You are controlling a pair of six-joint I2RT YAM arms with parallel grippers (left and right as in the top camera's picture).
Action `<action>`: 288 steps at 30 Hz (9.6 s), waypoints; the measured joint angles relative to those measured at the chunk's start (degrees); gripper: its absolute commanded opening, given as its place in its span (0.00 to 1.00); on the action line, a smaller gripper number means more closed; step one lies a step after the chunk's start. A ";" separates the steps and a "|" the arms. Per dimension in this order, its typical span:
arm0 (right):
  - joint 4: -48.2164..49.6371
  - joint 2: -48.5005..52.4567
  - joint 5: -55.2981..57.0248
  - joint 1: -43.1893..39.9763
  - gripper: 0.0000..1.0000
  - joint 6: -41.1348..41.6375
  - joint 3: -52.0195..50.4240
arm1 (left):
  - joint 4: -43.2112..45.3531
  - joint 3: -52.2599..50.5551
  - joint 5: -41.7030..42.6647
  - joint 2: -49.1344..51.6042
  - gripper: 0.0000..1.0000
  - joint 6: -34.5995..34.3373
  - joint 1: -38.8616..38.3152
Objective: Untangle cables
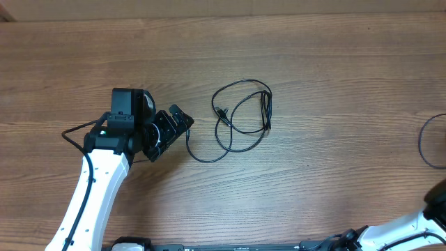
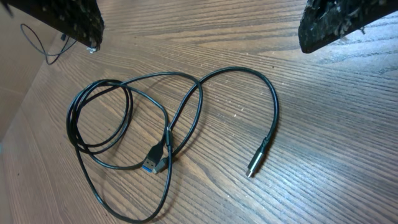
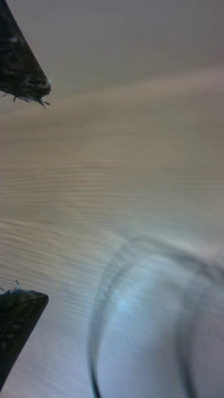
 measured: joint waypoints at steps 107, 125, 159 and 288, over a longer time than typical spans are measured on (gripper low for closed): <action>19.71 0.28 17.49 85.70 0.13 -30.99 -19.15 | -5.53 0.00 -8.31 0.00 1.00 1.57 0.00; 15.08 -4.22 4.85 85.68 0.04 -31.01 -19.15 | -5.57 0.00 -8.31 0.00 1.00 1.57 0.00; 15.17 -13.99 -12.57 85.31 0.07 -35.47 -17.68 | -1.07 0.02 5.46 0.00 1.00 14.88 -1.07; 2.99 -1.64 0.79 72.02 0.04 3.30 -10.34 | 11.78 0.22 -8.94 11.56 0.04 0.63 -10.29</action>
